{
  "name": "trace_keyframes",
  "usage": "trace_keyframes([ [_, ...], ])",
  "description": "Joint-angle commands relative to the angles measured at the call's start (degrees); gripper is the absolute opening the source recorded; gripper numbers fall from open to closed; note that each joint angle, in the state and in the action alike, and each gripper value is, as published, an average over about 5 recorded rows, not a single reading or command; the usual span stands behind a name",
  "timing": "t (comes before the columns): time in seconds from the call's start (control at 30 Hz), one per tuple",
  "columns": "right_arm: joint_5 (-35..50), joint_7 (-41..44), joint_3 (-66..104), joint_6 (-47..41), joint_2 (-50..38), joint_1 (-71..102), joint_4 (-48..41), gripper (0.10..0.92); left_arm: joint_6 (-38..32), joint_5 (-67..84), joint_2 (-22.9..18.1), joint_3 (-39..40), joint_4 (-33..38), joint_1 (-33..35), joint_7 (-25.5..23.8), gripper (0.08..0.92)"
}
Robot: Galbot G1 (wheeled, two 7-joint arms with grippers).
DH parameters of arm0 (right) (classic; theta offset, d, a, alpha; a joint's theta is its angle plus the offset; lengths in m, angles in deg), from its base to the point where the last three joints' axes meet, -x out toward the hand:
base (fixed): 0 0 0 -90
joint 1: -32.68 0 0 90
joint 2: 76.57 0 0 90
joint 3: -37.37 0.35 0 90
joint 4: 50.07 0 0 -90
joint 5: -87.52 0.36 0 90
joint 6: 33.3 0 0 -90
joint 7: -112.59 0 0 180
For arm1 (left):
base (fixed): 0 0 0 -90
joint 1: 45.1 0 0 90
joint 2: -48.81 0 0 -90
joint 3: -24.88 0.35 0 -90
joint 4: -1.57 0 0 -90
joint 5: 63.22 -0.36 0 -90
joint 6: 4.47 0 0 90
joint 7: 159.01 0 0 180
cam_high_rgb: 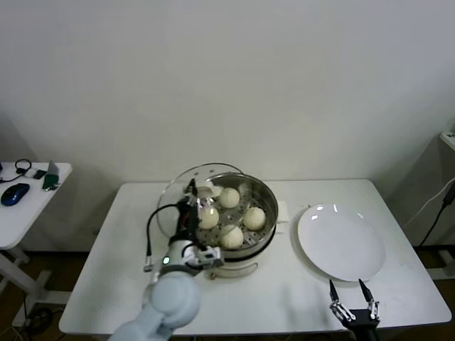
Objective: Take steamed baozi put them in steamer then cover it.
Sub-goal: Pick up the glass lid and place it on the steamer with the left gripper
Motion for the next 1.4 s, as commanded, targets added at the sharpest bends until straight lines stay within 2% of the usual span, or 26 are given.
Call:
trace_keyframes([
  [0.03,-0.1,-0.2,0.1,0.9,0.0,-0.5,-0.8,0.823,3.1,-6.2,-7.2,10.6,-7.3,-7.3,-2.4,0.141],
  [0.17,0.2,-0.2,0.1,1.5,-0.1,-0.3,-1.1,0.823,2.6,-7.5,-8.7,10.5,-9.7,-7.0,-2.7,0.141],
  [0.67,1.0,0.2,-0.4,2.7,-0.8,0.0,-1.4,0.823,-0.3,-13.5,-9.9,8.7,-14.9,-5.7,-2.6,0.141],
  [1.4,1.1,0.5,-1.1,3.1,-0.8,-1.0,-2.4,0.823,-2.2,-16.7,-10.0,7.3,-16.1,-4.7,-3.2,0.141],
])
